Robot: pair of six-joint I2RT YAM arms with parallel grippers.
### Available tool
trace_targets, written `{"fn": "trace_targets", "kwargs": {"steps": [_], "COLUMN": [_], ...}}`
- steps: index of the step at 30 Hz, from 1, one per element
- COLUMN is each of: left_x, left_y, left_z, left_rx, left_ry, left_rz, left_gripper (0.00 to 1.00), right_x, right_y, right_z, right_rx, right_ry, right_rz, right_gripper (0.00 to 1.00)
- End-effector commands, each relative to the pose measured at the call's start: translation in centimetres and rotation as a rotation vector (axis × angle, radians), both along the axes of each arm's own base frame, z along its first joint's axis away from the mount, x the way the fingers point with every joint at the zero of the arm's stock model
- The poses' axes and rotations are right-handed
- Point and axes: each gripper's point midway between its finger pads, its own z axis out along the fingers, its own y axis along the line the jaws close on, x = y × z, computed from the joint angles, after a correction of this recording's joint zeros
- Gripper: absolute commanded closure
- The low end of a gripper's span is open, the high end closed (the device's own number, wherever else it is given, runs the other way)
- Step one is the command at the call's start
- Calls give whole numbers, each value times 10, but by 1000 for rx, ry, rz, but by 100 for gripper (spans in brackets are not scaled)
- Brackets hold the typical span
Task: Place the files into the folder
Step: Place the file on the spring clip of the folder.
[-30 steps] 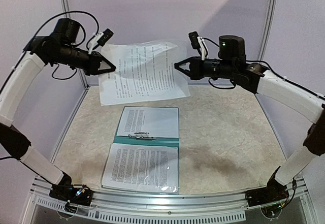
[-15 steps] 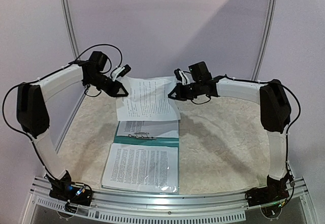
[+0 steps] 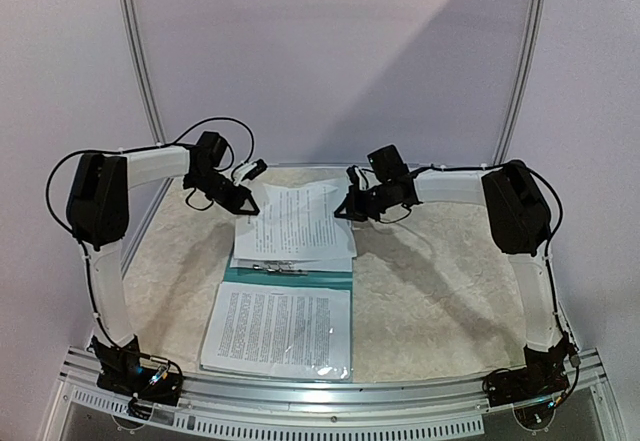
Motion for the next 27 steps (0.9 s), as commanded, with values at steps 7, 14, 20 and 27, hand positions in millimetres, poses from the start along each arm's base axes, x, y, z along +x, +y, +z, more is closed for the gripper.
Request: {"fn": "trace_targets", "kwargs": {"steps": [7, 14, 20, 27], "left_x": [22, 9, 2, 2], "left_y": [2, 4, 6, 12], "left_z": [-8, -18, -18, -31], "left_rx": [7, 23, 25, 70], "left_ry": [-33, 87, 109, 108], "left_rz": [-23, -33, -23, -26], "left_gripper": [100, 100, 100, 100], "right_x": [4, -7, -10, -14], "right_y": [0, -2, -4, -3], "right_z": [-11, -17, -15, -22], "right_rx": [12, 18, 13, 32], "right_ry": [63, 120, 126, 151], "right_rz": [-27, -23, -22, -22], "right_gripper": [100, 100, 100, 100]}}
